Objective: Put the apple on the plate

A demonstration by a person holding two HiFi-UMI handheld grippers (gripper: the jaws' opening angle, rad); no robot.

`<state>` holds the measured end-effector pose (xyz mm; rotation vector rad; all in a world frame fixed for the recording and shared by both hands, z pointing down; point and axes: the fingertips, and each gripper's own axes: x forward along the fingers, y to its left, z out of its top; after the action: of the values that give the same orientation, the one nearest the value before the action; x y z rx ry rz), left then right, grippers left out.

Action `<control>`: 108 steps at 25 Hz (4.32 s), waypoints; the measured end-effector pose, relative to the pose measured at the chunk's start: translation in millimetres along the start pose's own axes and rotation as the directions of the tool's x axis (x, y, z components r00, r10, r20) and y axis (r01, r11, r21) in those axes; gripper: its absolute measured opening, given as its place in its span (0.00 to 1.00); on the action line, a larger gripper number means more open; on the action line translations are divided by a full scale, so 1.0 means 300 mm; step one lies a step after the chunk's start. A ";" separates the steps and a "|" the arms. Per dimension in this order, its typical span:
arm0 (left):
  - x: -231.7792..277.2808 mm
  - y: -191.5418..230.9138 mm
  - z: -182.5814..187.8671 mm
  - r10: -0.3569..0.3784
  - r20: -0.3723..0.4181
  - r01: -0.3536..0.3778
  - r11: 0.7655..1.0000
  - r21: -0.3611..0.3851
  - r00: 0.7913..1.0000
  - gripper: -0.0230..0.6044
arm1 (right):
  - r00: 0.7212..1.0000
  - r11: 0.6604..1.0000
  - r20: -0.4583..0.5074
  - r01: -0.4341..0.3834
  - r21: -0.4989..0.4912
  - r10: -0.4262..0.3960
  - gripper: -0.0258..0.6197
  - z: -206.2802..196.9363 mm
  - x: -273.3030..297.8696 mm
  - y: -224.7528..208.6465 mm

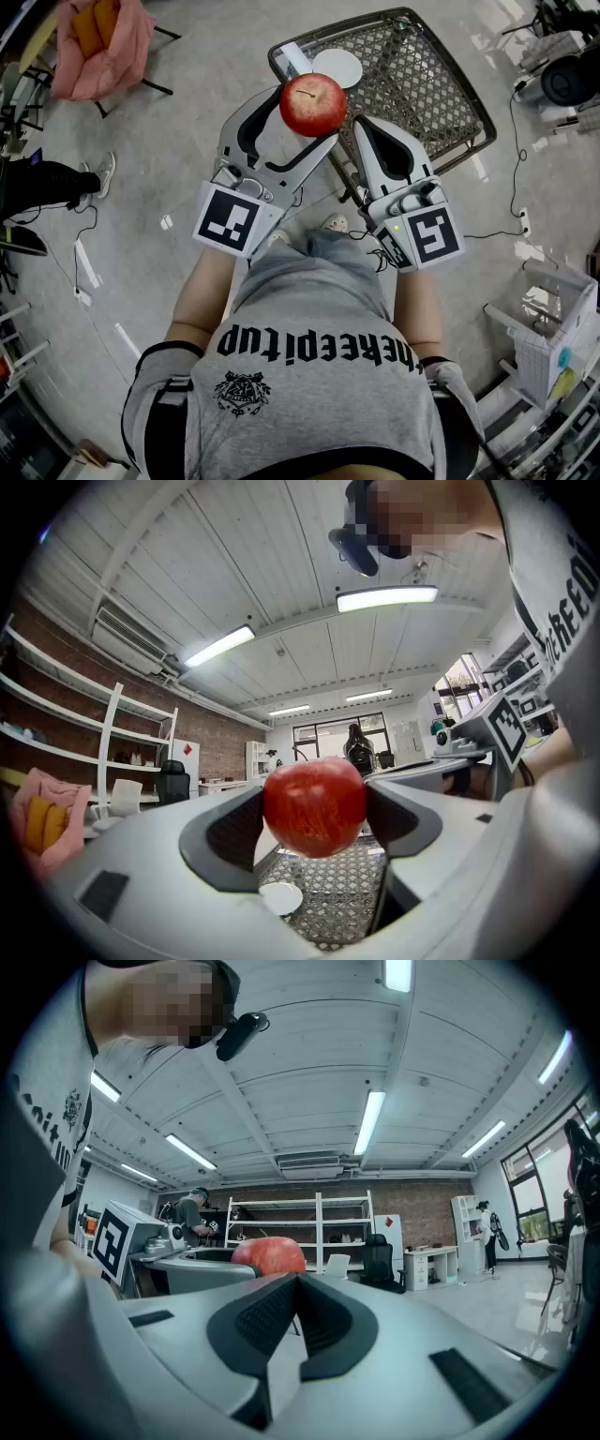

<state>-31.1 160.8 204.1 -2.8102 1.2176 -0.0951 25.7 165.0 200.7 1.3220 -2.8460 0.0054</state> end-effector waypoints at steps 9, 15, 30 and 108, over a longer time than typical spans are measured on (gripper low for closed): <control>-0.013 0.022 0.000 0.000 0.008 0.000 1.000 0.007 1.000 0.64 | 1.000 1.000 -0.005 -0.007 -0.011 0.007 0.05 0.008 0.024 0.023; 0.007 0.025 -0.010 0.017 0.003 -0.017 1.000 0.003 1.000 0.63 | 0.999 0.999 -0.018 -0.027 -0.022 0.026 0.05 -0.007 0.034 0.007; 0.203 -0.041 0.010 0.073 0.065 -0.074 0.997 0.006 0.995 0.63 | 0.995 0.994 -0.043 -0.090 -0.069 0.087 0.05 -0.046 -0.019 -0.163; 0.836 0.534 -0.373 -0.474 -0.092 0.474 0.880 -0.025 0.876 0.63 | 0.883 0.884 -0.123 0.463 0.064 -0.454 0.05 -0.249 0.623 -0.683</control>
<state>14.1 -136.7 306.8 -3.0689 0.5063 -0.2594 62.0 -109.7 276.8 1.9197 -2.4019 0.1999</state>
